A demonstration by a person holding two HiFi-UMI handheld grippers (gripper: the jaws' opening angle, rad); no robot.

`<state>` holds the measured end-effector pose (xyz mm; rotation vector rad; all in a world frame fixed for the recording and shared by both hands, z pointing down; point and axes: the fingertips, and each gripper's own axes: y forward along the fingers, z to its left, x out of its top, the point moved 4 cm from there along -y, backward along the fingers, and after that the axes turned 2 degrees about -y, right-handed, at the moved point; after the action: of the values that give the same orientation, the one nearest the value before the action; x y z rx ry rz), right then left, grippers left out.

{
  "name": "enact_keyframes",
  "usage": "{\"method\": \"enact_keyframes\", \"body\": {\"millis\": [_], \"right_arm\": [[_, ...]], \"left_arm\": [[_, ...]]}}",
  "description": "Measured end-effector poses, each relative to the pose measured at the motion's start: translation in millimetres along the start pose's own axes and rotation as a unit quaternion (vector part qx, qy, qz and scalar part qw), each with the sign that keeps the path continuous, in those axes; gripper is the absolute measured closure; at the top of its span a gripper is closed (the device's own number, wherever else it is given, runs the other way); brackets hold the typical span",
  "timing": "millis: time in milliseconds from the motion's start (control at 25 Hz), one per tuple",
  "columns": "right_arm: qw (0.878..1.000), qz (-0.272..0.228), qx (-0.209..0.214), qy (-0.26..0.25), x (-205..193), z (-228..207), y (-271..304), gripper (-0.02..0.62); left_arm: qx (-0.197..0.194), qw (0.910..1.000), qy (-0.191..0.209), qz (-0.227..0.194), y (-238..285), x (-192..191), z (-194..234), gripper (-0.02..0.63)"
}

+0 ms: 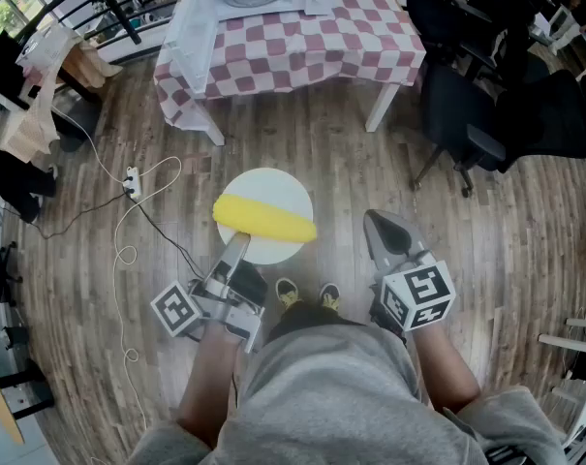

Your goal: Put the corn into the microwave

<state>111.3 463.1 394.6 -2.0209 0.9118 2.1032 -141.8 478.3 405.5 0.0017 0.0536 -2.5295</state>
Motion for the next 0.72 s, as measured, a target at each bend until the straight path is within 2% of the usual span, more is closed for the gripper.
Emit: {"method": "enact_keyframes", "body": {"millis": [720], "right_arm": [[0.999, -0.008, -0.029, 0.022, 12.7, 21.4, 27.8, 0.597]], "left_arm": [[-0.002, 0.9999, -0.006, 0.015, -3.2, 39.7, 2.3, 0.563]]}}
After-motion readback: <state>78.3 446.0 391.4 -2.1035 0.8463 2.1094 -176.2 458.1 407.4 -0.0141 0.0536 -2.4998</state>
